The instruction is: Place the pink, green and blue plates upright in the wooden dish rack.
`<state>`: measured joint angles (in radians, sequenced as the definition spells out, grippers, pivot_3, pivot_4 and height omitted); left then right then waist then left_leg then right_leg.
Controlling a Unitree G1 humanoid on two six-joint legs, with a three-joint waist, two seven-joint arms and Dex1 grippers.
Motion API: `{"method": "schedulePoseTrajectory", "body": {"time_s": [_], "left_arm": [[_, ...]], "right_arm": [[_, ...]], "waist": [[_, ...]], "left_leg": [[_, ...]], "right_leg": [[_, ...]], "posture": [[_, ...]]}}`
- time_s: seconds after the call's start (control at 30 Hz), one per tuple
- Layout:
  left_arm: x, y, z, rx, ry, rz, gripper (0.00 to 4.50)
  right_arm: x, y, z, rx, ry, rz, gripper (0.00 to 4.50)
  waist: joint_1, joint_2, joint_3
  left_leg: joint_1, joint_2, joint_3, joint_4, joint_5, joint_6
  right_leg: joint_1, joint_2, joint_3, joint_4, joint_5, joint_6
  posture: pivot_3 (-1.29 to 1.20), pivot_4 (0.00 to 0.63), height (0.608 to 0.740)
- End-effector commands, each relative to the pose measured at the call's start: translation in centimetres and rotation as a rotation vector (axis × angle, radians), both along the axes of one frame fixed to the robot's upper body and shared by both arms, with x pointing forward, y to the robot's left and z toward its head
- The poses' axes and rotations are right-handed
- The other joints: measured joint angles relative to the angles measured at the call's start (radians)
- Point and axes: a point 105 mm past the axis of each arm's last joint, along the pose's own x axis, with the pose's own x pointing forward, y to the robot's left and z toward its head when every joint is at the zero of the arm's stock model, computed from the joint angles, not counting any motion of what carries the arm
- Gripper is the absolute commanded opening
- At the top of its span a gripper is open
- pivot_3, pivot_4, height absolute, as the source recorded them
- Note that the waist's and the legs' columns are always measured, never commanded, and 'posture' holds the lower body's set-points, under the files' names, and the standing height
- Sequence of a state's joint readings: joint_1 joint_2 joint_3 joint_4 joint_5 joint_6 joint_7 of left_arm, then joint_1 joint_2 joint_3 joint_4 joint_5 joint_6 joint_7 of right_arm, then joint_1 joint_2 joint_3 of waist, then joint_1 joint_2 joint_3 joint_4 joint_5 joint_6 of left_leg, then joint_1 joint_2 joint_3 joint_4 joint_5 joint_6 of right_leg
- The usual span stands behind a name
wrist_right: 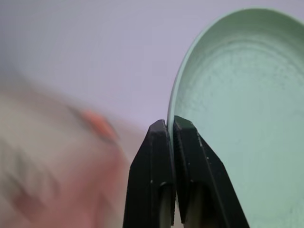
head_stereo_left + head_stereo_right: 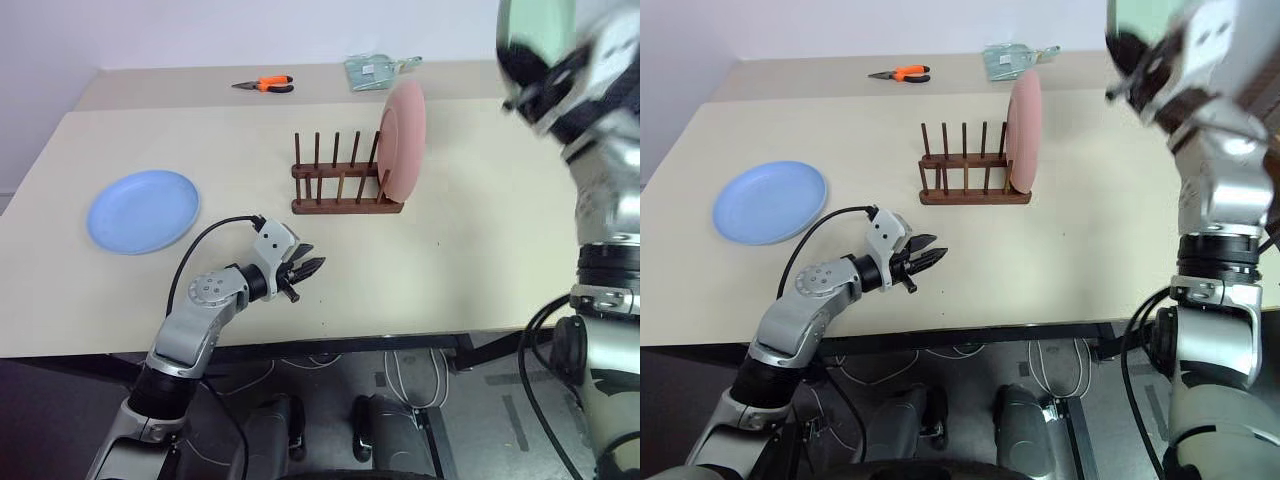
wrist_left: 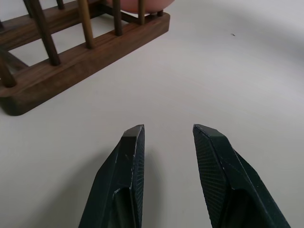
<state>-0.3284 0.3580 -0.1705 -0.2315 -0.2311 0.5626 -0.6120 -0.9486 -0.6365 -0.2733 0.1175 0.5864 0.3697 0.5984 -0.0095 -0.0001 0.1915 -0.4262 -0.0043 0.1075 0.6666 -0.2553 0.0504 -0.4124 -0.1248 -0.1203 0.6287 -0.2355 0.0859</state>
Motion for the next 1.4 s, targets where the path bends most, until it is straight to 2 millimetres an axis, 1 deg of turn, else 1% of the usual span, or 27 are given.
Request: {"method": "schedulePoseTrajectory", "body": {"time_s": [0.03,0.1,0.13,0.17,0.23,0.3,0.37,0.43,0.6,0.8,0.93,1.07,1.17,1.23,1.27,1.3,1.37,1.4], "left_arm": [[0.5,0.7,1.5,-0.026,-0.040,-0.004,1.65],[0.5,1.2,1.9,-0.043,-0.048,-0.014,1.65],[0.4,1.5,2.2,-0.053,-0.052,-0.022,1.65],[0.3,1.9,2.5,-0.062,-0.059,-0.029,1.65],[0.1,2.7,3.2,-0.072,-0.071,-0.032,1.65],[0.0,3.5,3.6,-0.071,-0.080,-0.029,1.65],[0.0,4.5,3.8,-0.050,-0.094,-0.009,1.65],[0.0,5.3,3.8,-0.035,-0.097,0.015,1.65],[-0.3,5.4,3.5,-0.028,-0.091,0.026,1.65],[-0.6,4.9,3.2,-0.036,-0.083,0.029,1.65],[-0.7,4.8,3.2,-0.040,-0.082,0.029,1.65],[-0.7,4.8,3.2,-0.041,-0.082,0.031,1.65],[-0.7,4.8,3.2,-0.046,-0.075,0.030,1.65],[-0.6,5.0,3.2,-0.062,-0.066,0.048,2.14],[-0.5,5.2,3.3,-0.077,-0.065,0.060,2.48],[-0.4,5.5,3.5,-0.092,-0.069,0.080,2.92],[0.1,6.1,4.0,-0.126,-0.078,0.131,4.00],[0.5,6.7,4.4,-0.147,-0.090,0.180,4.46]], "right_arm": [[-5.5,4.2,3.4,0.155,-0.011,0.404,0.03],[-7.0,7.1,3.0,0.170,0.046,0.578,0.03],[-7.1,8.1,2.7,0.190,0.086,0.632,0.03],[-6.8,9.0,2.4,0.230,0.151,0.675,0.03],[-5.8,10.1,1.7,0.311,0.273,0.729,0.03],[-4.3,10.5,1.0,0.368,0.364,0.717,0.03],[-2.6,11.0,-0.6,0.371,0.463,0.675,0.03],[-1.5,11.5,-2.2,0.368,0.539,0.652,0.03],[0.4,11.4,-4.0,0.388,0.618,0.616,0.03],[1.8,11.3,-4.8,0.407,0.666,0.608,0.03],[3.1,11.1,-5.5,0.432,0.699,0.568,0.03],[4.0,11.0,-6.0,0.442,0.722,0.552,0.03],[4.3,11.2,-6.3,0.384,0.702,0.517,0.88],[4.1,11.6,-6.6,0.214,0.601,0.434,1.77],[3.8,11.8,-6.6,0.100,0.509,0.378,2.33],[3.7,11.8,-6.6,0.014,0.432,0.329,2.35],[3.8,11.6,-6.5,-0.086,0.329,0.261,2.35],[3.8,11.3,-6.2,-0.121,0.284,0.225,2.35]], "waist": [[0.001,0.000,0.000],[-0.001,0.000,0.000],[-0.002,0.000,0.000],[-0.003,0.000,0.000],[-0.005,0.000,0.000],[-0.006,0.000,0.000],[-0.002,0.000,0.000],[-0.002,0.000,0.000],[-0.003,0.000,0.000],[-0.005,0.000,0.000],[-0.006,0.000,0.000],[-0.006,0.000,0.000],[-0.006,0.000,0.000],[-0.006,0.000,0.000],[-0.006,0.000,0.000],[-0.006,0.000,0.000],[-0.006,0.000,0.000],[-0.006,0.000,0.000]], "left_leg": [[0.000,0.000,0.000,0.000,0.000,0.000],[0.000,-0.001,-0.001,0.000,-0.001,0.001],[0.000,-0.001,-0.001,0.000,-0.001,0.001],[0.000,-0.001,0.000,0.000,-0.001,0.001],[0.000,-0.001,0.000,0.000,-0.001,0.001],[-0.001,-0.001,0.000,0.000,0.000,0.001],[-0.001,-0.001,0.001,0.000,0.000,0.001],[-0.002,-0.002,0.001,0.000,-0.001,0.002],[-0.003,-0.002,0.002,0.000,-0.001,0.002],[-0.003,-0.001,0.003,0.000,-0.001,0.002],[-0.003,-0.001,0.004,-0.001,-0.001,0.002],[-0.003,-0.001,0.004,-0.001,-0.001,0.002],[-0.003,-0.001,0.004,-0.001,-0.001,0.002],[-0.003,-0.001,0.004,-0.001,-0.001,0.002],[-0.003,-0.001,0.004,-0.001,-0.001,0.002],[-0.004,-0.001,0.005,-0.001,-0.001,0.002],[-0.006,-0.001,0.005,0.000,-0.001,0.002],[-0.007,-0.001,0.005,0.000,-0.001,0.002]], "right_leg": [[0.000,-0.001,0.000,0.000,0.000,0.000],[0.000,-0.001,-0.001,0.000,0.000,0.000],[0.000,-0.002,-0.001,0.000,0.000,0.000],[0.000,-0.002,-0.001,0.000,0.000,0.000],[-0.001,-0.002,-0.001,0.001,0.001,-0.001],[-0.002,-0.002,-0.001,0.001,0.001,-0.001],[-0.002,-0.002,-0.001,0.001,0.001,-0.001],[-0.002,-0.002,-0.001,0.001,0.001,-0.001],[-0.003,0.001,-0.001,0.001,0.001,-0.001],[-0.004,0.002,0.000,0.001,0.001,-0.001],[-0.004,0.002,0.000,0.001,0.001,-0.001],[-0.004,0.002,0.000,0.001,0.001,-0.001],[-0.005,0.002,0.000,0.002,0.001,-0.001],[-0.005,0.002,0.001,0.001,0.001,-0.001],[-0.005,0.002,0.001,0.001,0.001,-0.001],[-0.006,0.002,0.001,0.002,0.001,0.000],[-0.009,0.002,0.001,0.002,0.001,0.000],[-0.010,0.002,0.002,0.002,0.001,0.000]], "posture": [[0.00,0.150,0.740],[0.00,0.150,0.740],[0.00,0.150,0.740],[0.00,0.150,0.740],[0.00,0.150,0.740],[0.00,0.150,0.740],[0.00,0.150,0.740],[0.00,0.150,0.740],[0.00,0.150,0.740],[0.00,0.150,0.740],[0.00,0.150,0.740],[0.00,0.150,0.740],[0.00,0.150,0.740],[0.00,0.150,0.740],[0.00,0.150,0.740],[0.00,0.150,0.740],[0.00,0.150,0.740],[0.00,0.150,0.740]]}}
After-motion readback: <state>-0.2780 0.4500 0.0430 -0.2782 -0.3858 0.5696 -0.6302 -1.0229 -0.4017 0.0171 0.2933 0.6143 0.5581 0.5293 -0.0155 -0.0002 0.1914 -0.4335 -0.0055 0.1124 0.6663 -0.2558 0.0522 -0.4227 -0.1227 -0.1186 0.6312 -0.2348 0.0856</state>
